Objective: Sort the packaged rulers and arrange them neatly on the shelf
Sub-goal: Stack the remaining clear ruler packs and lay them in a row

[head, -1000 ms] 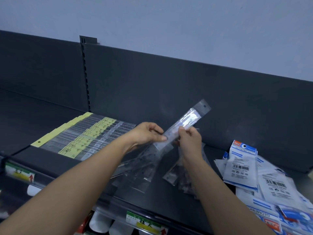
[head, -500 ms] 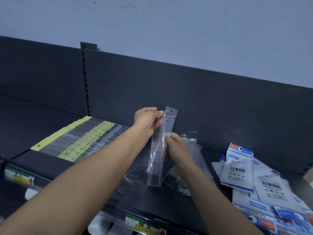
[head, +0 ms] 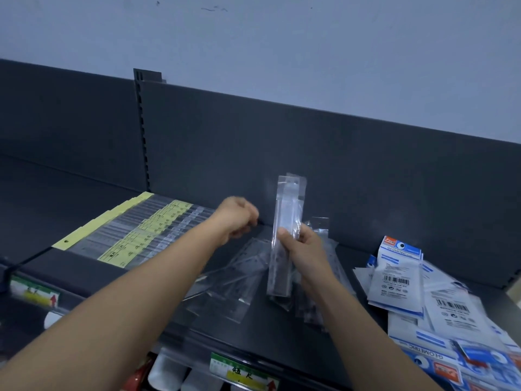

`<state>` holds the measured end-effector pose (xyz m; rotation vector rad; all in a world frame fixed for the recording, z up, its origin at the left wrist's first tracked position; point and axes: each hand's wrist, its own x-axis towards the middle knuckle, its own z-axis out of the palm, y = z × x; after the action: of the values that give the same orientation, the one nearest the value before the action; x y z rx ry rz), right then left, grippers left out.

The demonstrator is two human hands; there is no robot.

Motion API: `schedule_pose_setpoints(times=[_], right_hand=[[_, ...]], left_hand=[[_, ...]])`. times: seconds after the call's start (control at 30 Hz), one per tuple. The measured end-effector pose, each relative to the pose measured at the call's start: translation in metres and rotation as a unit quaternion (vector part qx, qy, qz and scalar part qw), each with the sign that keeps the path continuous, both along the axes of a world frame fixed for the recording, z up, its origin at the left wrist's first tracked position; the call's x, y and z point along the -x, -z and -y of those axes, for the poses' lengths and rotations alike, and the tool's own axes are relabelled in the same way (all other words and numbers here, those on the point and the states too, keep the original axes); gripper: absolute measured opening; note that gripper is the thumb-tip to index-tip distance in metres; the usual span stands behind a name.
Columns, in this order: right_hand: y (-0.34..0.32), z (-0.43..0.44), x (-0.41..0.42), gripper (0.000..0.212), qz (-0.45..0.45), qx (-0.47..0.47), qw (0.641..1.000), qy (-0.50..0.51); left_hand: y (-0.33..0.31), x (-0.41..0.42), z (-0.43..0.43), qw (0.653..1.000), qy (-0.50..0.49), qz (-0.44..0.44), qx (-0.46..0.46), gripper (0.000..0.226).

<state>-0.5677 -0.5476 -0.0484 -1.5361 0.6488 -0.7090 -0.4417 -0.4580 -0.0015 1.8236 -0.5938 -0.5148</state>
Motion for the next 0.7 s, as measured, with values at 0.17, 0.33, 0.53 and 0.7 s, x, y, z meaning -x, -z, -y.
schedule_pose_setpoints(times=[0.17,0.33,0.53,0.7], right_hand=[[0.002,0.005,0.001,0.035,-0.002,0.017,0.998,0.066],[0.004,0.004,0.002,0.029,-0.01,0.006,0.997,0.071],[0.005,0.004,0.005,0.031,-0.004,-0.022,0.997,0.08],[0.001,0.0,0.001,0.011,-0.012,-0.021,0.998,0.058]], left_hand=[[0.016,0.001,-0.019,0.879,0.192,0.203,-0.386,0.052],[0.025,0.002,-0.019,0.868,0.191,0.214,-0.406,0.054],[0.031,-0.007,-0.02,0.985,0.11,0.062,-0.116,0.035],[0.015,0.003,-0.009,0.986,0.141,-0.082,0.025,0.024]])
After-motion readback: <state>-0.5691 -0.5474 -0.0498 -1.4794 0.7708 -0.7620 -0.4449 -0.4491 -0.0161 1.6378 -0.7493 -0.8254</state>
